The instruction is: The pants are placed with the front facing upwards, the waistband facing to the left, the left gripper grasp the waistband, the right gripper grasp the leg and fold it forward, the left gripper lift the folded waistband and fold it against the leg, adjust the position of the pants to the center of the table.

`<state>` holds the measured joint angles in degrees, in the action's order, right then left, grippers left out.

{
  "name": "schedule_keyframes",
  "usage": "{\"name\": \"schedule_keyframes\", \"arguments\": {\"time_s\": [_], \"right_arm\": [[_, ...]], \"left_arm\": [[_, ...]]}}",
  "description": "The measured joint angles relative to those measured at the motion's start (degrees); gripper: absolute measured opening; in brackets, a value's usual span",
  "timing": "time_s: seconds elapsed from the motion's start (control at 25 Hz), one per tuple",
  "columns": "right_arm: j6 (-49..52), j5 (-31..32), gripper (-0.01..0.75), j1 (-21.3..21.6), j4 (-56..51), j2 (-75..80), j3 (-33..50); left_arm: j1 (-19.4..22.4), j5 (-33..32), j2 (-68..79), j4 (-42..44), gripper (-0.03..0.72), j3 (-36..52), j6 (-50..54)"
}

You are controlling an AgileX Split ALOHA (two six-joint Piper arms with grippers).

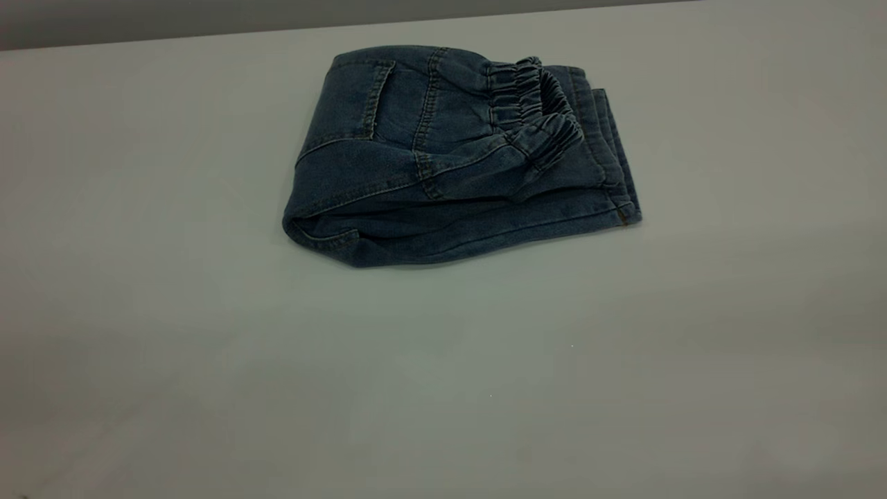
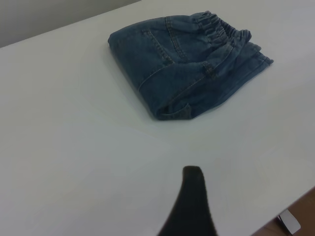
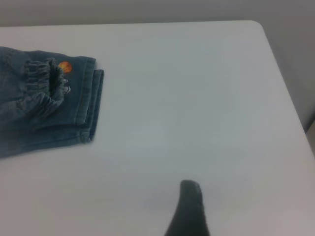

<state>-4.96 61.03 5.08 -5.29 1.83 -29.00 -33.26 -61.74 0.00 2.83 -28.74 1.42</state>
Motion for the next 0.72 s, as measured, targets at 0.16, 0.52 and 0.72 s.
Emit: {"name": "schedule_keyframes", "arguments": {"time_s": [0.16, 0.52, 0.72], "right_arm": [[0.05, 0.0, 0.51, 0.0, 0.0, 0.0, 0.0], [0.1, 0.0, 0.51, 0.0, 0.05, 0.0, -0.03], [0.16, 0.0, 0.51, -2.87, 0.11, 0.0, -0.03]], "left_arm": [[0.0, -0.05, 0.0, 0.0, 0.562, -0.05, 0.0], [0.07, -0.05, 0.0, 0.02, 0.562, -0.05, 0.16], [6.93, -0.11, 0.0, 0.02, 0.562, -0.05, 0.16]]}}
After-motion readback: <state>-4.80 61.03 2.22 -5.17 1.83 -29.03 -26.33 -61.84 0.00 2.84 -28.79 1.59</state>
